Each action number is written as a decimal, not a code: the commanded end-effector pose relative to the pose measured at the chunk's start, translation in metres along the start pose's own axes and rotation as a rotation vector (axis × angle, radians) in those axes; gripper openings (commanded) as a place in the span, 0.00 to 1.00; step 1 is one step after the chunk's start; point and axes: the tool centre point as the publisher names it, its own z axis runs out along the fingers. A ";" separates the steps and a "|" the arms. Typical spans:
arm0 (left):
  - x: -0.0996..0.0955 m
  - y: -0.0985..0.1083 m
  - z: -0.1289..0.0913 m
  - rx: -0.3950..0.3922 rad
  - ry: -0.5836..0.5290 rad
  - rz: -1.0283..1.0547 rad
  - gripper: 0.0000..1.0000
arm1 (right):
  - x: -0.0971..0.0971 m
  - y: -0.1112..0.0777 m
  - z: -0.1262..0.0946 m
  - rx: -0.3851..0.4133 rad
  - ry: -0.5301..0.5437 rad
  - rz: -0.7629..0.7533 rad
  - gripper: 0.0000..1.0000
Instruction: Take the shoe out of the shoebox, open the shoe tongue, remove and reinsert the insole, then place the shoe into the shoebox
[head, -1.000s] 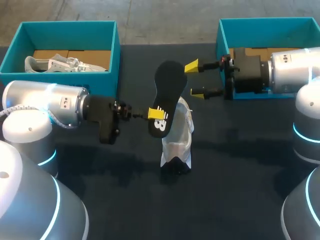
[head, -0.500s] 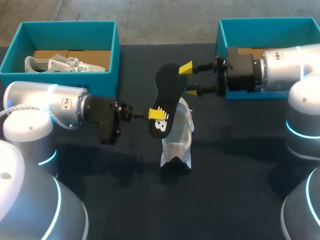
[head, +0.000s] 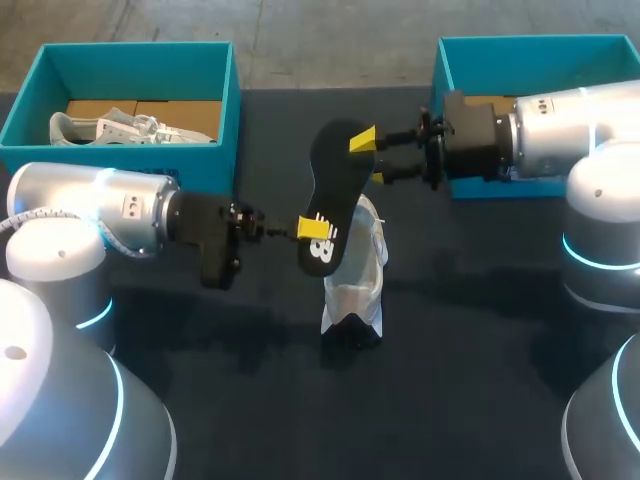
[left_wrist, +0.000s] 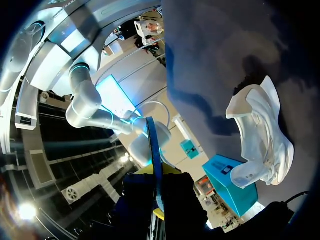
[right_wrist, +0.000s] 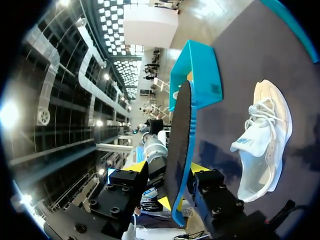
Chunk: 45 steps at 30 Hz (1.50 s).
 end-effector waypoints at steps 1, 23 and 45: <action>0.001 -0.001 0.001 -0.003 -0.001 0.004 0.00 | 0.002 0.003 0.003 0.006 -0.005 0.000 0.44; 0.001 -0.001 0.001 -0.003 -0.001 0.004 0.00 | -0.002 0.009 0.002 0.001 -0.005 0.016 0.06; 0.000 -0.001 0.001 -0.008 -0.004 -0.002 1.00 | -0.007 0.007 0.002 -0.001 -0.009 0.029 0.00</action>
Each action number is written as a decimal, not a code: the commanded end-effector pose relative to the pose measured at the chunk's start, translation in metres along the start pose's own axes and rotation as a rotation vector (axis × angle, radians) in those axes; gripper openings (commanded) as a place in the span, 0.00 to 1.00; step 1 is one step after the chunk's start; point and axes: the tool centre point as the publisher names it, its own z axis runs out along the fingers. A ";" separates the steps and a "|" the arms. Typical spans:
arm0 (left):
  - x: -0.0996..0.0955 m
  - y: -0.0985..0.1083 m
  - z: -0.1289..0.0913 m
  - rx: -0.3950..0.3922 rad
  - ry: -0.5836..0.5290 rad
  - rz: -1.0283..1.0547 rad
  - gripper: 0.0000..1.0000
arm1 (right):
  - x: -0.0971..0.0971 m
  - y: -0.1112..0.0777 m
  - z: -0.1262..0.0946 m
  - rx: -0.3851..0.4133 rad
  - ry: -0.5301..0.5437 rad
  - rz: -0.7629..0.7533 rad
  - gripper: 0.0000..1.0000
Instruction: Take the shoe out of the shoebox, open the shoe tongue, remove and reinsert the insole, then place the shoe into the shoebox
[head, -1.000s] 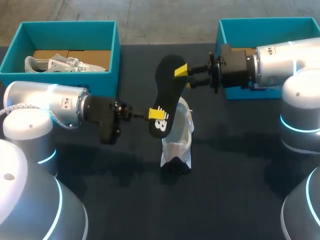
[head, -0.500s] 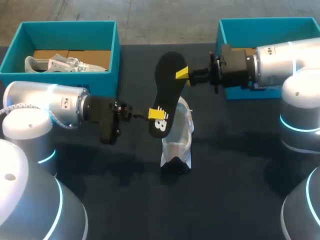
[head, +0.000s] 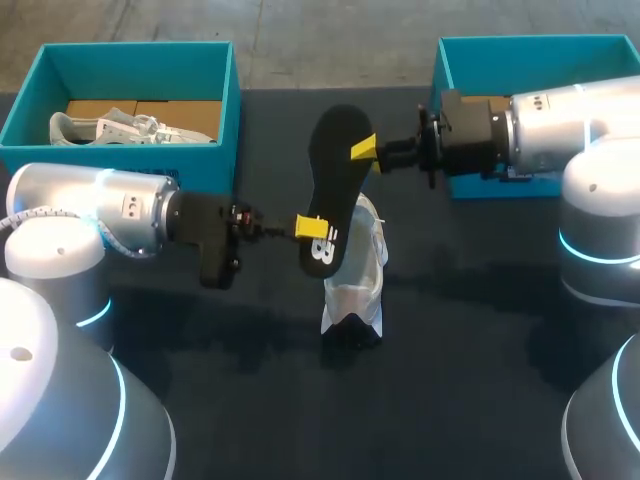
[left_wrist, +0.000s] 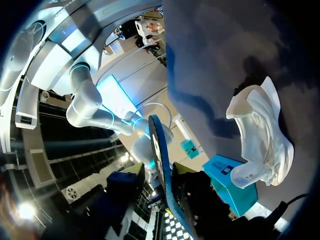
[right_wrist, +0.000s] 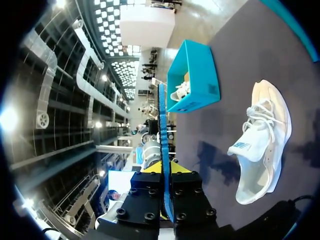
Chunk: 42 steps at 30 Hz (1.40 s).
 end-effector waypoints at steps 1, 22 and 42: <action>0.000 -0.002 0.001 -0.005 -0.002 0.004 1.00 | -0.001 -0.002 0.000 -0.004 0.000 0.001 0.00; -0.026 0.009 -0.049 -0.005 0.085 -0.094 1.00 | -0.025 -0.007 -0.009 -0.010 0.011 0.039 0.00; -0.083 0.057 -0.090 0.146 0.404 -0.256 1.00 | -0.042 -0.010 -0.001 -0.020 0.036 0.036 0.00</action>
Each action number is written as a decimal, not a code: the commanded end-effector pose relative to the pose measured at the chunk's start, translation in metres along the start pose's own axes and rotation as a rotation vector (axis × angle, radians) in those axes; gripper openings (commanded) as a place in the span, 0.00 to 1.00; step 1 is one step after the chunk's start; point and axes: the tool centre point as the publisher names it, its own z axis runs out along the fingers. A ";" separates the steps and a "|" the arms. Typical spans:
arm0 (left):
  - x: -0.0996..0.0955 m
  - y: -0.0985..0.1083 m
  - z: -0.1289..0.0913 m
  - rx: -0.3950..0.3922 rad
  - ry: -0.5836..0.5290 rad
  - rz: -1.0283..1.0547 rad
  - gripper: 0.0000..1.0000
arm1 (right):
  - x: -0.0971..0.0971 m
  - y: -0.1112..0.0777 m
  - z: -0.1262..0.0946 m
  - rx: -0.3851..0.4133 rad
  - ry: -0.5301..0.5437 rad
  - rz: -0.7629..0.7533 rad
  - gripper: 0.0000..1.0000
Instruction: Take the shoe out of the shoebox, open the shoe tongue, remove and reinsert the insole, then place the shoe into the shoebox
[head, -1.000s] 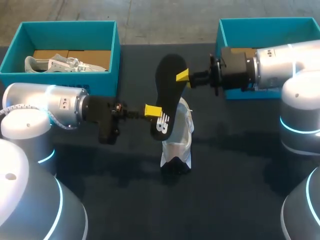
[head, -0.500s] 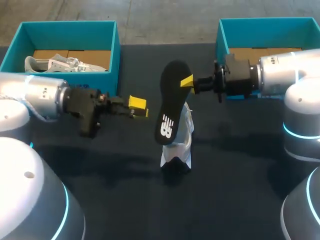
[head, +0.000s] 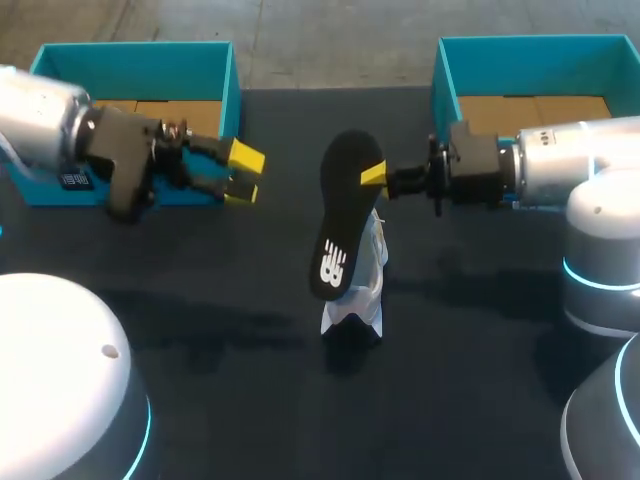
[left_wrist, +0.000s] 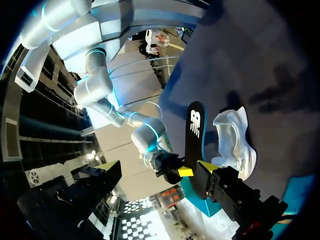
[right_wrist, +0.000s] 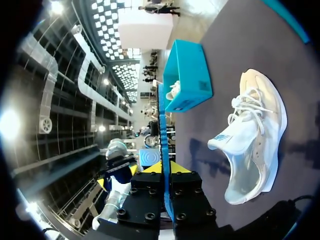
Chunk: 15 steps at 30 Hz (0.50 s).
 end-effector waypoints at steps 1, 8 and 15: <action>-0.020 0.007 -0.015 0.042 0.174 -0.011 1.00 | -0.004 0.001 0.005 -0.006 0.002 0.000 0.00; -0.040 0.016 -0.025 0.088 0.279 -0.037 1.00 | -0.006 0.001 0.005 -0.025 -0.013 0.008 0.00; -0.058 0.021 -0.029 0.115 0.355 -0.043 1.00 | -0.006 0.001 0.005 -0.025 -0.013 0.008 0.00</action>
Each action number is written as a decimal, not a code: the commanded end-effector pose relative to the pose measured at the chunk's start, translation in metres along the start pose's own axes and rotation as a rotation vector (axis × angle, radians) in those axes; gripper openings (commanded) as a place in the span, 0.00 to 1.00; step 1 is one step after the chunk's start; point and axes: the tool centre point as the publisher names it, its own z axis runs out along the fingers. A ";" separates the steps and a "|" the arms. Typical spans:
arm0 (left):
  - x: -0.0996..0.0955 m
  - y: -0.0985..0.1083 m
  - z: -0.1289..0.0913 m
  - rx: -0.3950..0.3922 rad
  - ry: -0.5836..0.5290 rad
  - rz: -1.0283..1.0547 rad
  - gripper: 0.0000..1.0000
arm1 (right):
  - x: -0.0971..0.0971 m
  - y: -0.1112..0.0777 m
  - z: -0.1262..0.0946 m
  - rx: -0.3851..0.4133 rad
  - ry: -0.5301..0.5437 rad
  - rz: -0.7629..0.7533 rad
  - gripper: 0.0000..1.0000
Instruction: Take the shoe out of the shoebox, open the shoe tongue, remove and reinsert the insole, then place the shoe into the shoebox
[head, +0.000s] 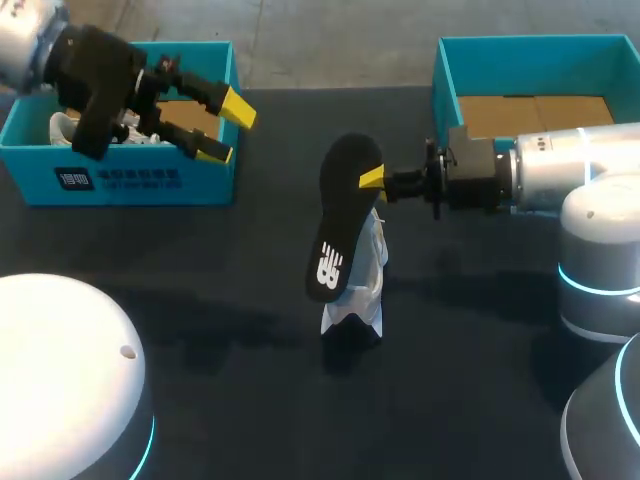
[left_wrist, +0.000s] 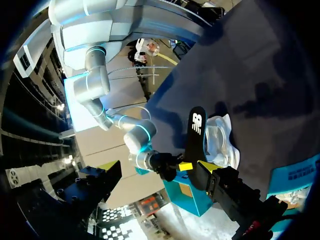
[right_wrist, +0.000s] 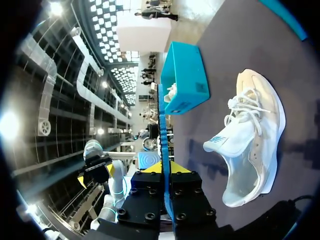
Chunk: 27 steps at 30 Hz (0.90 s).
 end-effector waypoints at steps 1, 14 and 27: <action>-0.013 0.004 -0.007 0.030 0.152 -0.002 1.00 | 0.000 0.000 0.001 -0.001 -0.001 0.000 0.00; -0.032 0.006 -0.001 0.058 0.211 -0.046 1.00 | 0.000 0.000 0.001 -0.001 -0.001 0.000 0.00; -0.048 0.015 0.023 0.110 0.323 -0.069 1.00 | 0.000 0.000 0.001 -0.001 -0.001 0.000 0.00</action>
